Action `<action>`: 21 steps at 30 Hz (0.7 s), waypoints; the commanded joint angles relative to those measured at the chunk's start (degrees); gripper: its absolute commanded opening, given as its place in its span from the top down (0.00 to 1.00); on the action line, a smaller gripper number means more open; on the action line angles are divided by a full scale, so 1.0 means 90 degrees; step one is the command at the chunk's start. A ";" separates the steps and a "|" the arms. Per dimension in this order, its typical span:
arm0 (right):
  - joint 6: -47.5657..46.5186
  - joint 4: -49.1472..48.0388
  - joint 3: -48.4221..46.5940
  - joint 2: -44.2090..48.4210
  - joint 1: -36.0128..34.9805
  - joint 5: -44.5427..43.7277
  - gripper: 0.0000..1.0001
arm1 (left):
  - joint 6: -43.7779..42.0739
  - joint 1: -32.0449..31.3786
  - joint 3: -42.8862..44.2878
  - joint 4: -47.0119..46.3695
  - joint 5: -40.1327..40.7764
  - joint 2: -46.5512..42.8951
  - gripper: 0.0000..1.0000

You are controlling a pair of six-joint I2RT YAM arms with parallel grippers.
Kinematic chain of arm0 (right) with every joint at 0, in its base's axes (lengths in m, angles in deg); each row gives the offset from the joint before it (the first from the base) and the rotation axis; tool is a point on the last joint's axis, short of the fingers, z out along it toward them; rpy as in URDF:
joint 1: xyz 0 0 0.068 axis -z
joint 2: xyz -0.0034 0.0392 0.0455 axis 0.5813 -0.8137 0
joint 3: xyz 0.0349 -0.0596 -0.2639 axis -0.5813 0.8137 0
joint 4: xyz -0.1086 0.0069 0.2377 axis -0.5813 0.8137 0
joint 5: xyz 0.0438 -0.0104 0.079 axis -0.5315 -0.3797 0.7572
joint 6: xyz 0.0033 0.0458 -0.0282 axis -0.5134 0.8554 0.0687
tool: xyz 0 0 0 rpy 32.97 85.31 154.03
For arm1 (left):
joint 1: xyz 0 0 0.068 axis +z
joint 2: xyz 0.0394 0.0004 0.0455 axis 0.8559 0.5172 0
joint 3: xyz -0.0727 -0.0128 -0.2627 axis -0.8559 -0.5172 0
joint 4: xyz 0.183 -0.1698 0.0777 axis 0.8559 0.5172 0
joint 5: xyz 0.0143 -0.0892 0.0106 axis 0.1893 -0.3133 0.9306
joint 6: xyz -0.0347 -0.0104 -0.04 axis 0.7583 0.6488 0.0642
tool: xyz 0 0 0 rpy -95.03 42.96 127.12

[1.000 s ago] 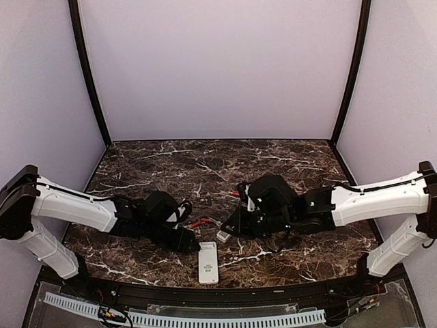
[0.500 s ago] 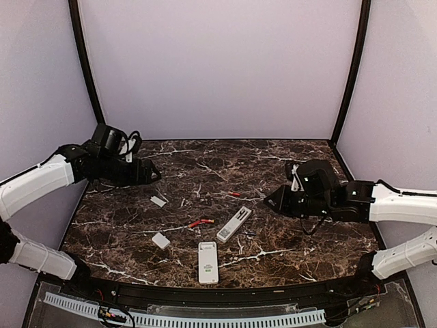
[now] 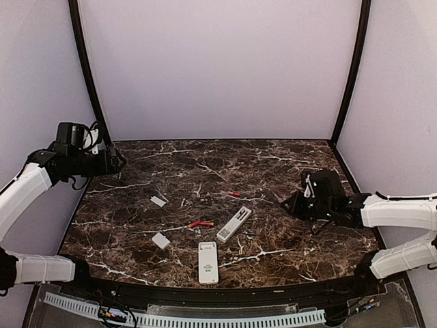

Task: Unload the batteries from the remote control
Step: Place the screwdriver at the center of the board.

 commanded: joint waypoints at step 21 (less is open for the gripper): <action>-0.0115 -0.2121 0.0060 -0.1967 0.0047 0.0884 0.85 | -0.0108 0.0025 -0.0178 -0.0501 0.0491 -0.0648 0.12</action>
